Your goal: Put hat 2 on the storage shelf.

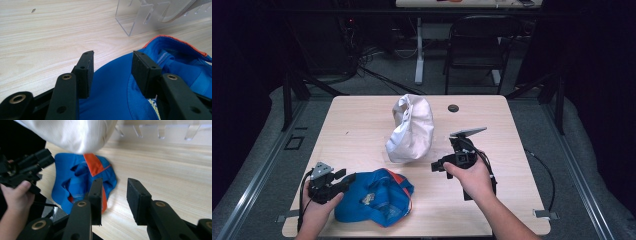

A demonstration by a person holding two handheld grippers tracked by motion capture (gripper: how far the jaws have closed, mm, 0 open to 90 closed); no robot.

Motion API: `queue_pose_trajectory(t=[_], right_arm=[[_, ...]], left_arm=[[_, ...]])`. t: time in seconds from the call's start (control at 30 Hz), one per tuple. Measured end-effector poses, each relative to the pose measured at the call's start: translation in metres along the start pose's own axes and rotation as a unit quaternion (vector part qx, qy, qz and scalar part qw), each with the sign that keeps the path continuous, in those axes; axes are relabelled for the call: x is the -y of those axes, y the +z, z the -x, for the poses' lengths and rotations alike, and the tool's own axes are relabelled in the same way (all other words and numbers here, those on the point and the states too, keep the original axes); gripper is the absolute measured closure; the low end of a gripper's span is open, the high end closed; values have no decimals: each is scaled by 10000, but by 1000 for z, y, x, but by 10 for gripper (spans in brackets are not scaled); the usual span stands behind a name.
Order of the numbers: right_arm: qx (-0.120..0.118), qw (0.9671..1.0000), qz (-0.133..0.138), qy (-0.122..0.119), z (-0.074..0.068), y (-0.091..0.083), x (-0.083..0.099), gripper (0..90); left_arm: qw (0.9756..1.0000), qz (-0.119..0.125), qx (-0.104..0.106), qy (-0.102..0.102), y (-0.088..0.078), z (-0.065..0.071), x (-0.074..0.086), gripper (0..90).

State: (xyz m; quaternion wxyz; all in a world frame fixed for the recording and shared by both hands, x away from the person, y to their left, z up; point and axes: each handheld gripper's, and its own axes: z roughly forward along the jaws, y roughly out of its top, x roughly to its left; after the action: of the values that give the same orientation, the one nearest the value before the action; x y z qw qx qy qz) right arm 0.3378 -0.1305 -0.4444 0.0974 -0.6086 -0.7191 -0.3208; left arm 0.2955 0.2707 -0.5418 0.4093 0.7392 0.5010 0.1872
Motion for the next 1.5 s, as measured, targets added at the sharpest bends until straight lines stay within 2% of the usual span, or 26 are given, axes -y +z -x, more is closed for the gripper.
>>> queue_pose_trajectory(t=[0.03,0.1,0.17,0.2,0.23,0.27,0.3,0.37,0.4,0.43,0.6,0.67,0.9,1.03,1.2,1.5], right_arm=[[79,9999,-41,-88,0,6,4,666],[91,9999,-42,-105,0,10,7,666],[125,9998,-103,-137,2,17,11,666],[290,9989,-270,-250,3,19,13,666],[189,9995,-156,-203,4,26,16,666],[255,9992,-221,-196,4,29,18,666],[266,9988,-308,-287,5,37,23,666],[228,9987,-335,-307,6,41,26,667],[255,9979,-462,-372,6,44,27,669],[155,9975,-579,-375,7,51,31,676],[120,9972,-633,-387,9,63,39,681],[-36,9971,-682,-346,9,71,44,681],[-218,9961,-752,-405,6,89,51,682],[-200,9957,-794,-428,3,93,53,681],[-346,9946,-883,-418,-2,103,54,675],[-274,9942,-946,-428,-8,114,53,694]], left_arm=[[10000,-21,3,1,0,0,0,531],[10000,-70,7,-2,-1,-1,0,529],[10000,8,-6,-32,0,-1,1,528],[10000,1,-3,-29,0,-1,0,527],[10000,4,-2,-30,0,-1,0,527],[10000,4,-1,-30,0,-1,0,525],[10000,1,-1,-28,0,-1,1,524],[10000,-4,0,-23,1,-1,1,523],[10000,-6,0,-16,1,-1,1,523],[10000,-5,-1,-15,1,-1,1,521],[10000,-3,-9,-21,1,-1,1,520],[10000,-24,6,-25,2,-2,1,519],[10000,-50,0,-20,3,-2,2,517],[10000,-56,4,-14,3,-1,2,517],[10000,-55,-8,-24,3,-2,2,516],[10000,-57,-28,-33,3,-3,2,517]])
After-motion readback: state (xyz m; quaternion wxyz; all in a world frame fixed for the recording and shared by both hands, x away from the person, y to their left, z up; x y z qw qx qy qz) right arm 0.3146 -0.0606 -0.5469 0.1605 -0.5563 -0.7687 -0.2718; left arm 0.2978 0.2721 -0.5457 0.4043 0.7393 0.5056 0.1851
